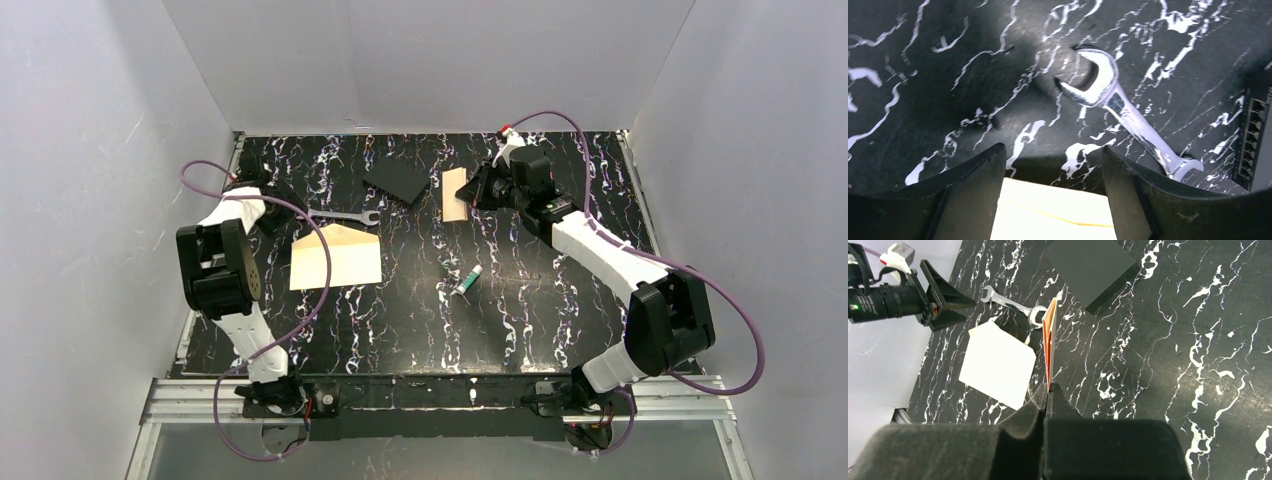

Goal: Place the letter into the envelope and seal it

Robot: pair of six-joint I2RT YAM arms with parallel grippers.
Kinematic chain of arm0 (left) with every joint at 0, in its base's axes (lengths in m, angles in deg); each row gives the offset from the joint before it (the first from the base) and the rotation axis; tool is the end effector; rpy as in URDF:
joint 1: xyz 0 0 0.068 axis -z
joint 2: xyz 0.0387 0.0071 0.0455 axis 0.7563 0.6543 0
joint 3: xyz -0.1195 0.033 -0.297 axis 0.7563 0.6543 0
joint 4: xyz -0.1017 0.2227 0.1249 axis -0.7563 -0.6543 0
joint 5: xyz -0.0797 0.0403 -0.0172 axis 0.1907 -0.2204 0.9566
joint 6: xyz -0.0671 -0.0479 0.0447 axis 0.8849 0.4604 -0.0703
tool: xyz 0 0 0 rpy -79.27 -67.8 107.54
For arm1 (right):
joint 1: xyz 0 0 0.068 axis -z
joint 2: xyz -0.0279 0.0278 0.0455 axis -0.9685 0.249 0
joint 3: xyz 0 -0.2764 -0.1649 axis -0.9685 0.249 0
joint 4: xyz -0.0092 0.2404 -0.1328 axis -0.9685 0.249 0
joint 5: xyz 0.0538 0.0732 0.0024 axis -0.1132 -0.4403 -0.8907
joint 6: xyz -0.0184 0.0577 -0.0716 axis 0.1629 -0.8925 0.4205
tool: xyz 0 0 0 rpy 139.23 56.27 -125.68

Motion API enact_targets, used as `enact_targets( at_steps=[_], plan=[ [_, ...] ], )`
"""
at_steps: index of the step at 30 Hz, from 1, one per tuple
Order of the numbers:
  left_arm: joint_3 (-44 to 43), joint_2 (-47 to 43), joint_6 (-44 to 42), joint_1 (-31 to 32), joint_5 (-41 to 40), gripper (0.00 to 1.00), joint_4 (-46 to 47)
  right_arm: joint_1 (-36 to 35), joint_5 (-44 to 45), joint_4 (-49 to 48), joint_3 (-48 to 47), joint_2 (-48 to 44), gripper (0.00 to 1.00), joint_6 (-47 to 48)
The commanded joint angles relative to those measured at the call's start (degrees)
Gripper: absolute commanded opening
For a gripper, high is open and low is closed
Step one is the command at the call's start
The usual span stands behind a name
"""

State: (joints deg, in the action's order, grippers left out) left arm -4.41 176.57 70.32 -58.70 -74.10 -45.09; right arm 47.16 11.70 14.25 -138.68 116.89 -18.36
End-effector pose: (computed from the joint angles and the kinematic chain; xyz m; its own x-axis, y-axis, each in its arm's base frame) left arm 0.4420 0.0715 0.1959 -0.6006 -0.6383 -0.4816 -0.5480 0.7672 -0.3334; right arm 0.3491 0.2068 0.3367 -0.5710 0.2654 -0.7768 -0.3817 0.7520 0.5375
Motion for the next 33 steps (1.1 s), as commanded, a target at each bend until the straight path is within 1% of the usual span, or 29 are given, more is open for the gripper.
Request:
enact_targets(
  at_steps=[1, 4, 5, 7, 9, 13, 18, 23, 28, 30, 32, 33],
  plan=[
    [-2.5, 0.9, -4.8, 1.2, 2.5, 0.67, 0.1, 0.5, 0.2, 0.5, -2.0, -1.2, 0.01, 2.6],
    [-1.8, 2.2, -7.0, 2.0, 8.4, 0.66, 3.3, 0.7, 0.6, 1.1, -1.9, -1.4, 0.01, 3.0],
    [-2.2, 3.2, -7.8, 2.4, 11.6, 0.65, 3.9, 0.7, 0.5, 1.1, -1.9, -1.4, 0.01, 3.0],
    [-3.3, 5.0, -9.6, 3.5, 15.1, 0.61, 3.9, 0.7, 0.1, 1.2, -1.8, -1.3, 0.01, 3.0],
    [-3.5, 4.9, -11.6, 5.6, 16.1, 0.59, 3.6, 0.7, -0.3, 1.4, -1.8, -1.3, 0.01, 2.9],
    [-1.6, 2.8, -16.5, 11.5, 17.6, 0.59, 2.1, 0.8, 0.3, 1.6, -1.5, -1.8, 0.01, 2.9],
    [1.8, 2.2, -17.0, 15.1, 26.1, 0.57, 4.6, 0.8, 1.0, 1.6, -1.1, -2.4, 0.01, 2.9],
    [3.3, 1.7, -19.1, 18.9, 35.4, 0.56, 5.5, 0.8, 0.8, 1.5, -0.5, -2.3, 0.01, 2.2],
    [5.5, -0.8, -20.4, 21.8, 41.3, 0.56, 5.6, 0.8, 0.6, 0.9, 0.2, -2.3, 0.01, 1.9],
    [5.4, -2.3, -17.9, 22.0, 42.0, 0.56, 6.5, 0.8, 0.0, 0.8, 0.2, -1.5, 0.01, 2.1],
    [4.3, -4.7, -14.0, 21.9, 38.5, 0.57, 7.6, 0.8, -1.3, 0.1, 0.5, -0.7, 0.01, 2.1],
    [3.1, -5.9, -12.5, 21.8, 35.2, 0.58, 6.9, 0.8, -2.7, -0.5, 0.7, -0.2, 0.01, 1.9]
  ],
)
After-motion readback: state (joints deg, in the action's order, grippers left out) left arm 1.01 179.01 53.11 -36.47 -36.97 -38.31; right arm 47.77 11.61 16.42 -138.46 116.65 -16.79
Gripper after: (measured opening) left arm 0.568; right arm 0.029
